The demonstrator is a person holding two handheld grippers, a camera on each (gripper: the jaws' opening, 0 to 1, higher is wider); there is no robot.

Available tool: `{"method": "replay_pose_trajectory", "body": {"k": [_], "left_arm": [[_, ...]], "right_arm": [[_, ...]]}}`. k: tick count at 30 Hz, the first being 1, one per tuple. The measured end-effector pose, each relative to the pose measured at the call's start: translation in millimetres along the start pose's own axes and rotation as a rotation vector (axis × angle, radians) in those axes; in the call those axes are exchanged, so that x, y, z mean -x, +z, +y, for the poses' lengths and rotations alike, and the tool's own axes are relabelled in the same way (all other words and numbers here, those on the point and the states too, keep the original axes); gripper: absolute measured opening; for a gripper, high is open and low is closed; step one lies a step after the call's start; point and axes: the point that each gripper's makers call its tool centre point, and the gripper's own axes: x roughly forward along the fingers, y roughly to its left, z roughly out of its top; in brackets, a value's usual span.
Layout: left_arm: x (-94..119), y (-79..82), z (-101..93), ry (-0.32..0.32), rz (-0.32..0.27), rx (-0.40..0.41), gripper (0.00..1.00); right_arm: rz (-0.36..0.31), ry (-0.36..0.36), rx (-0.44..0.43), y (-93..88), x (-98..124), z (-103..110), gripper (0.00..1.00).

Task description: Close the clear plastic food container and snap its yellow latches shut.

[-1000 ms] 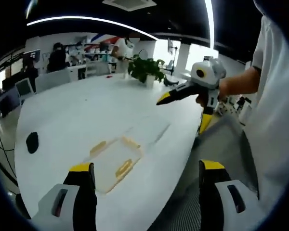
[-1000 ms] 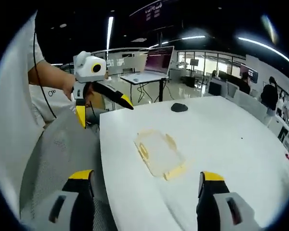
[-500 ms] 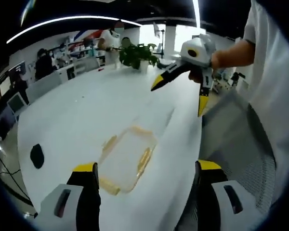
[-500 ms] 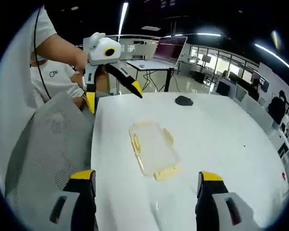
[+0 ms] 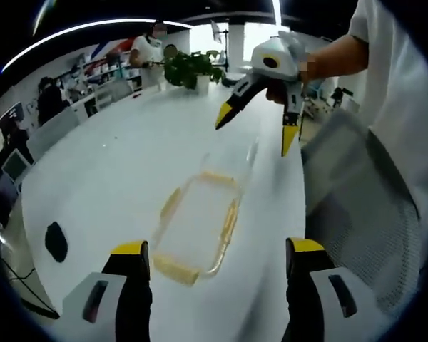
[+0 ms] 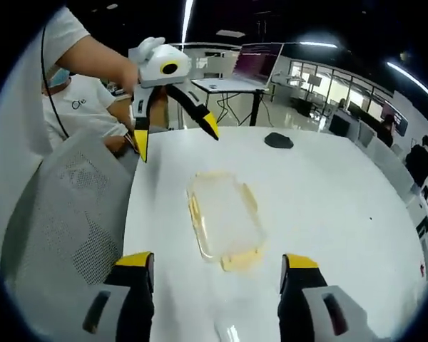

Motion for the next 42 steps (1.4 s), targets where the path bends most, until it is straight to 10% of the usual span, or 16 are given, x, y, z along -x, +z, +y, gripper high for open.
{"method": "replay_pose_trajectory", "body": {"k": [23, 42], "left_arm": [[-18.7, -39.6, 30.8, -0.066, 0.169, -0.22, 0.62], [-36.2, -53.0, 41.9, -0.126, 0.214, -0.243, 0.49]], "right_arm": [[0.107, 0.043, 0.037, -15.8, -32.6, -24.3, 0.55], [0.178, 0.113, 0.14, -29.7, -55.6, -28.7, 0.48]]}}
